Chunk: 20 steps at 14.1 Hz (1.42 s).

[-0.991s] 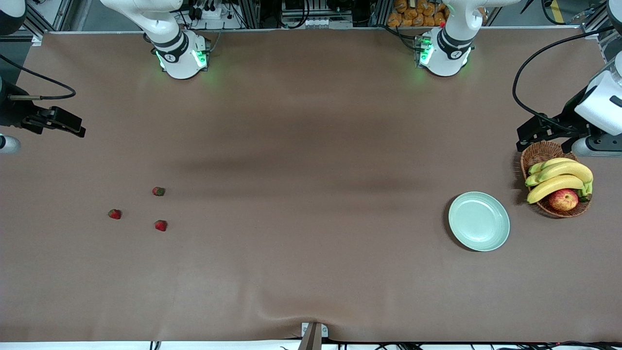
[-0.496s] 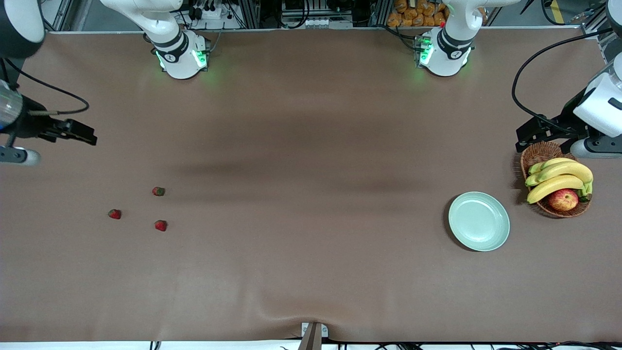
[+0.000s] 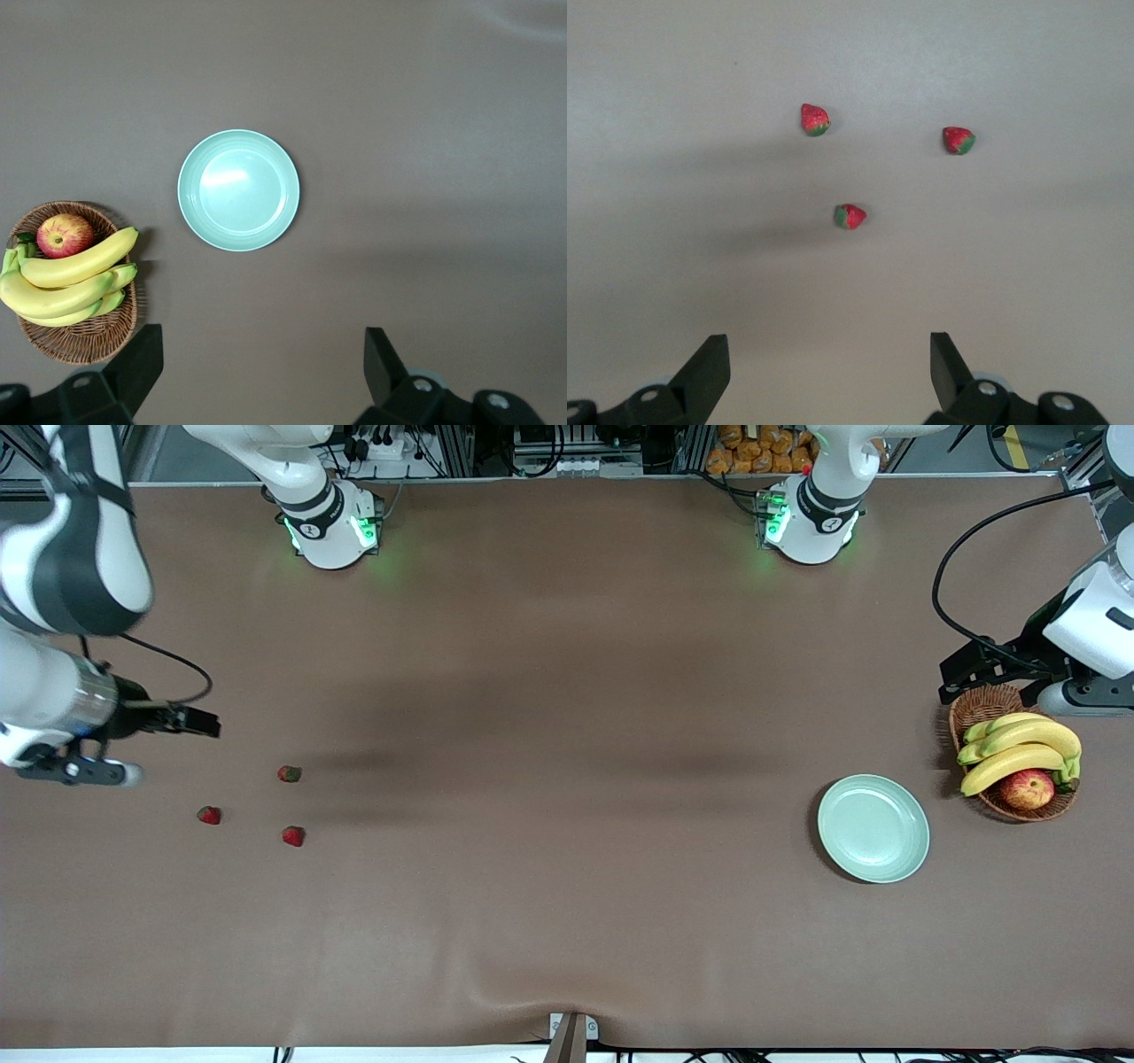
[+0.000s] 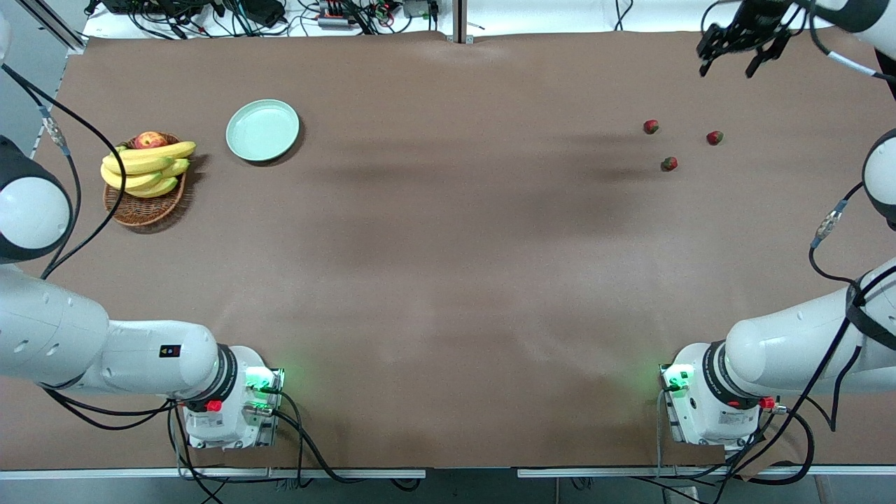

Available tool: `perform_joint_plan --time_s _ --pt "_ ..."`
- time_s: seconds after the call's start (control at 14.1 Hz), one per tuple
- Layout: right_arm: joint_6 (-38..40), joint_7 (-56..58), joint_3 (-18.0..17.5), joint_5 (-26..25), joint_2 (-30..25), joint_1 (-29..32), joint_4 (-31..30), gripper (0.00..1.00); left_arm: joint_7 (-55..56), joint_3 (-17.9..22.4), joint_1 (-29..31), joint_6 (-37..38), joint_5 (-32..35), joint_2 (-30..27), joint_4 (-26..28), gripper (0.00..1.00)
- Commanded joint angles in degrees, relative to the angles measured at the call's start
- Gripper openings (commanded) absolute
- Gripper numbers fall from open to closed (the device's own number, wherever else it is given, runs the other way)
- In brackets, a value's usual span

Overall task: Collect all strawberries into plate
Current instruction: 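Reach the right gripper down to the three red strawberries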

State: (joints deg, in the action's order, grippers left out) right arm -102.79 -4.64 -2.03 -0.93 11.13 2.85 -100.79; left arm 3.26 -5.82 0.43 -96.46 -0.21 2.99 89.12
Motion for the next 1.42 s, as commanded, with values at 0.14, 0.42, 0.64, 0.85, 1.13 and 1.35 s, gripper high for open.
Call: perform_joint_plan --time_s 0.14,0.42,0.64,0.85,1.13,1.35 --pt "-16.1 -0.3 -0.5 -0.2 1.3 3.0 -13.5 1.00 0.2 -0.1 0.4 1.2 -1.2 0.4 -1.1 1.00" --pt "-25.9 -0.6 -0.4 -0.1 6.4 3.7 -17.9 1.00 0.3 -0.1 0.4 1.3 -1.2 0.4 -1.1 1.00" --pt "-33.4 -0.7 -0.5 0.1 11.0 4.6 -18.9 1.00 0.2 -0.1 0.4 1.3 -1.2 0.7 -1.1 1.00" --pt "-38.3 -3.2 -0.5 0.1 13.3 4.2 -20.1 1.00 0.3 -0.1 0.4 1.3 -1.2 0.8 -1.1 1.00" --pt "-40.3 -5.1 -0.6 0.1 14.9 3.7 -20.7 1.00 0.3 -0.1 0.4 1.3 -1.2 0.8 -1.2 1.00" --pt "-40.7 -5.3 -0.6 0.1 15.5 3.5 -20.7 1.00 0.2 -0.1 0.4 1.3 -1.2 0.9 -1.1 1.00"
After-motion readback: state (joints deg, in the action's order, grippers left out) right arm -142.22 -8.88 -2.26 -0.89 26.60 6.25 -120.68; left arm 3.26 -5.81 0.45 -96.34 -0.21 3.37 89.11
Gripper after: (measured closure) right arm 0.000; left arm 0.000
